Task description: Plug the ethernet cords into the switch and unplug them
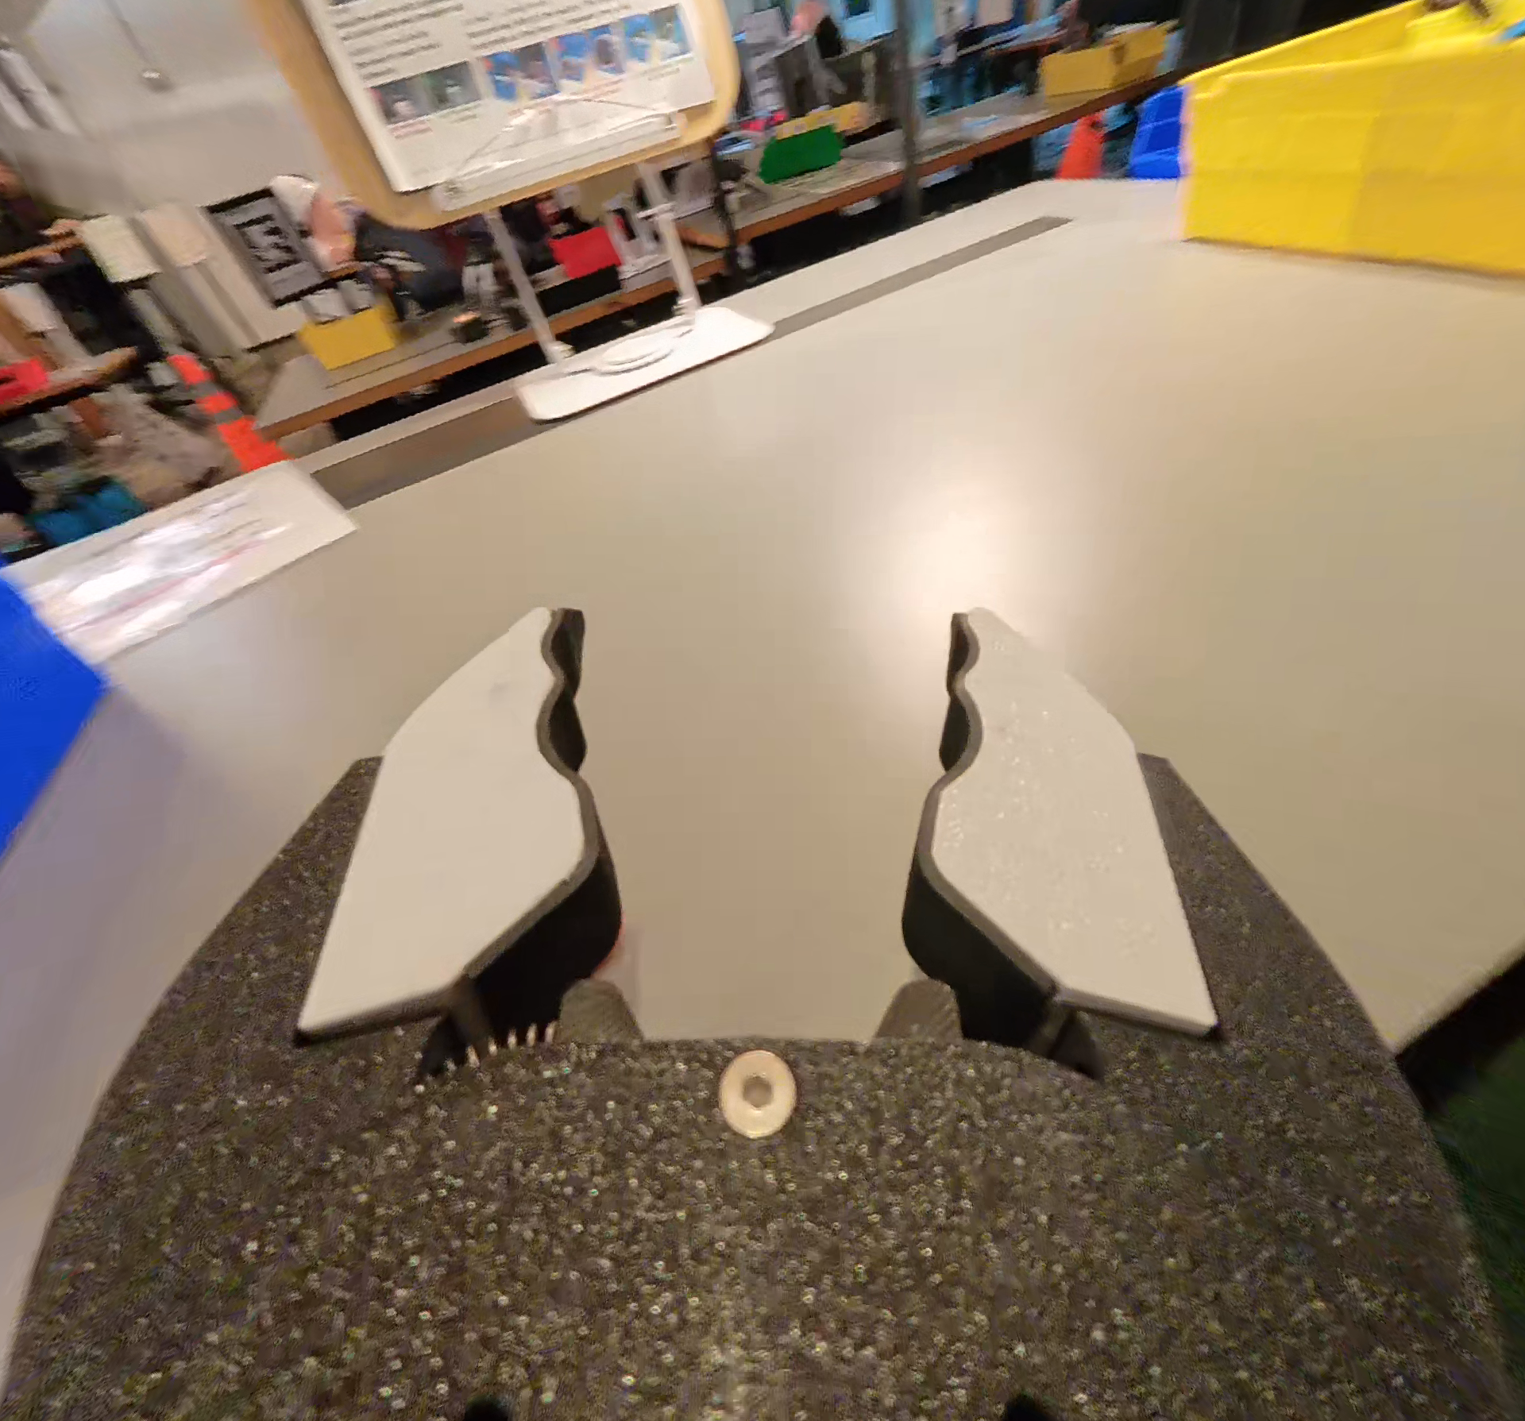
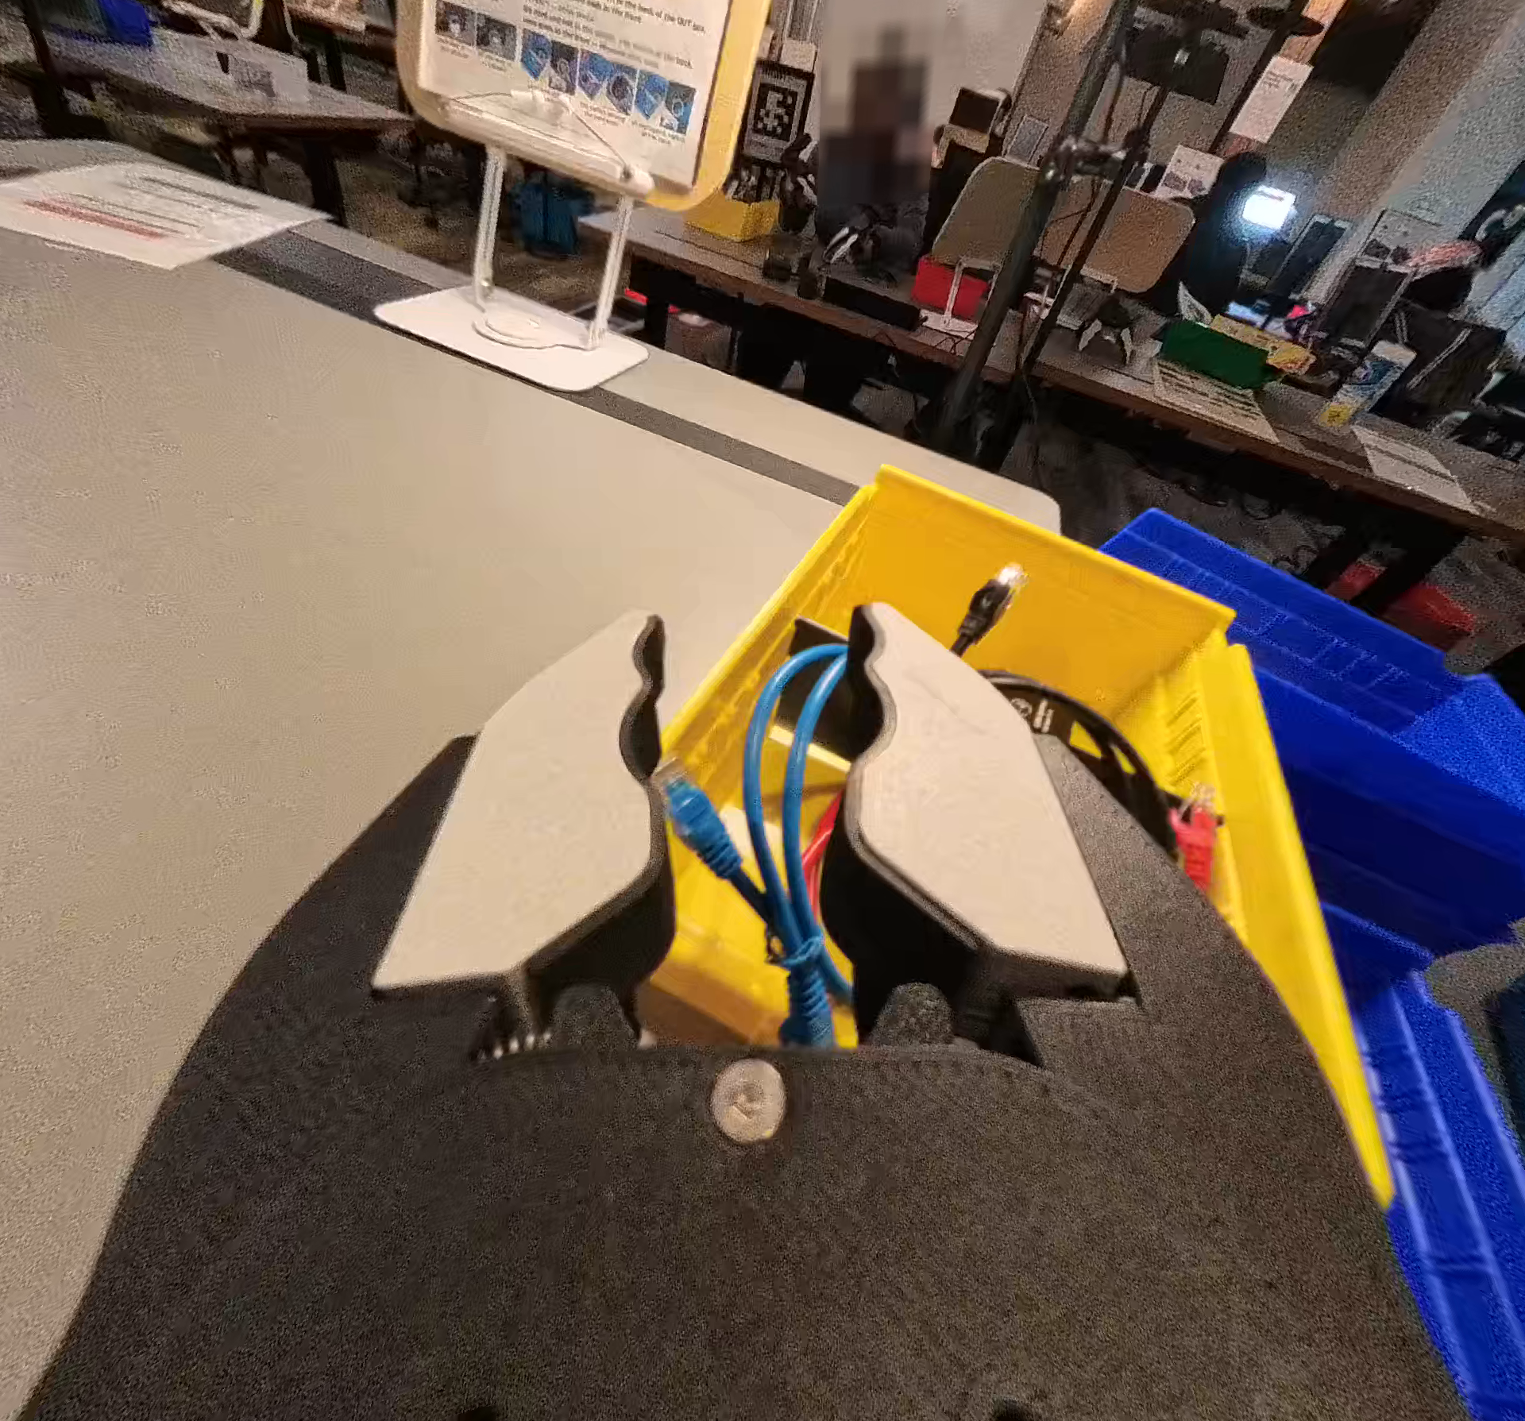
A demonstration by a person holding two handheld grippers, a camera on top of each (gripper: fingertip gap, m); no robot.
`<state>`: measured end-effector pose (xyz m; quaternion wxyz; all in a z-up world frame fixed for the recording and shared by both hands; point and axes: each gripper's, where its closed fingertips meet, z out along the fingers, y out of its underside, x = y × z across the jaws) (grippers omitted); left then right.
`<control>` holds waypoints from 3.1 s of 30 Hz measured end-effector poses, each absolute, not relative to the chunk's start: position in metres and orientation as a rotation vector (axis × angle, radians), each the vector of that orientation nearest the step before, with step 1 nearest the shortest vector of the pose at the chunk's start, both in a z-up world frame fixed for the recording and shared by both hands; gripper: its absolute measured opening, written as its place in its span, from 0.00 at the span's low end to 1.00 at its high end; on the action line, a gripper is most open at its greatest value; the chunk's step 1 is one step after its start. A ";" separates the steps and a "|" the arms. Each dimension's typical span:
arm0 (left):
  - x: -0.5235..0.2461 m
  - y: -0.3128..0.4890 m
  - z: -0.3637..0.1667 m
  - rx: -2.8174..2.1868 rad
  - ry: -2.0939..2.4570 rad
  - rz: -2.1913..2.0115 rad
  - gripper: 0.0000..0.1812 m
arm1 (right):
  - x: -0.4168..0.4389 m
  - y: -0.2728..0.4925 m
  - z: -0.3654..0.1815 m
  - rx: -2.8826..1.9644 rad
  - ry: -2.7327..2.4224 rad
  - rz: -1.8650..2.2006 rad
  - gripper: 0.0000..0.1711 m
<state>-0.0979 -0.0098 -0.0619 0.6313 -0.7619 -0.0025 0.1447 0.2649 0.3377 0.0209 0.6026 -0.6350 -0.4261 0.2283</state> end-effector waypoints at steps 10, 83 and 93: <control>-0.225 -0.078 -0.079 -1.849 -0.161 0.875 0.47 | 0.277 0.304 -0.043 -1.490 -0.773 0.571 0.21; -0.228 -0.130 -0.096 -1.915 0.497 0.177 0.05 | 0.164 0.282 -0.081 -1.499 -1.193 0.431 0.03; -0.168 -0.140 -0.094 -1.813 0.776 -0.055 0.04 | 0.165 0.254 -0.079 -1.408 -1.332 0.722 0.07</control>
